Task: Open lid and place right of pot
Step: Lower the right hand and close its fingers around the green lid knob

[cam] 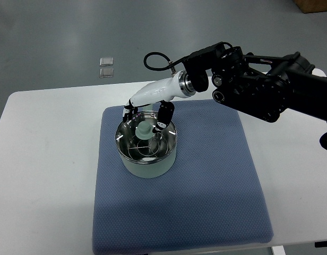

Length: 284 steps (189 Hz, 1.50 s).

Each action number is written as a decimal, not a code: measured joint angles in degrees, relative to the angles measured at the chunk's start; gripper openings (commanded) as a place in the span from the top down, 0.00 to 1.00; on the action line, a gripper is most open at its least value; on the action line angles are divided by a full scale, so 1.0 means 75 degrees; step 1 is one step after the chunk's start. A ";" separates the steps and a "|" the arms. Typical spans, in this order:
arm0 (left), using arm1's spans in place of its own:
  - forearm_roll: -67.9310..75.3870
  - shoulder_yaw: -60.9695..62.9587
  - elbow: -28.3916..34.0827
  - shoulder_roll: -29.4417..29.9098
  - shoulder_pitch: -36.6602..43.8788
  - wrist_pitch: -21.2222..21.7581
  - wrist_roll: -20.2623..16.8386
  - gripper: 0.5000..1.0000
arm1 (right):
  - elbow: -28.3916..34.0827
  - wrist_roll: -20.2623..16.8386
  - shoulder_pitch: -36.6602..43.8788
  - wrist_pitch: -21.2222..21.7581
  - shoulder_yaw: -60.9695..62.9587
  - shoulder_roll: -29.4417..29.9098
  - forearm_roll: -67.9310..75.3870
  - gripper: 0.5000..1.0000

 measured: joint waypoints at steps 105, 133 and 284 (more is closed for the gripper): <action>0.0000 0.0000 0.0000 0.0000 0.0000 0.0000 -0.0001 0.00 | 0.0000 0.0146 -0.0134 -0.0077 0.0003 -0.0076 0.0030 0.47; 0.0000 0.0000 0.0000 0.0000 0.0001 0.0000 -0.0001 0.00 | 0.0000 0.0146 -0.0189 -0.0129 0.0002 -0.0078 0.0029 0.48; 0.0000 0.0000 0.0000 0.0000 0.0000 0.0000 -0.0001 0.00 | -0.0010 0.0237 -0.0202 -0.0143 0.0000 -0.0099 0.0068 1.00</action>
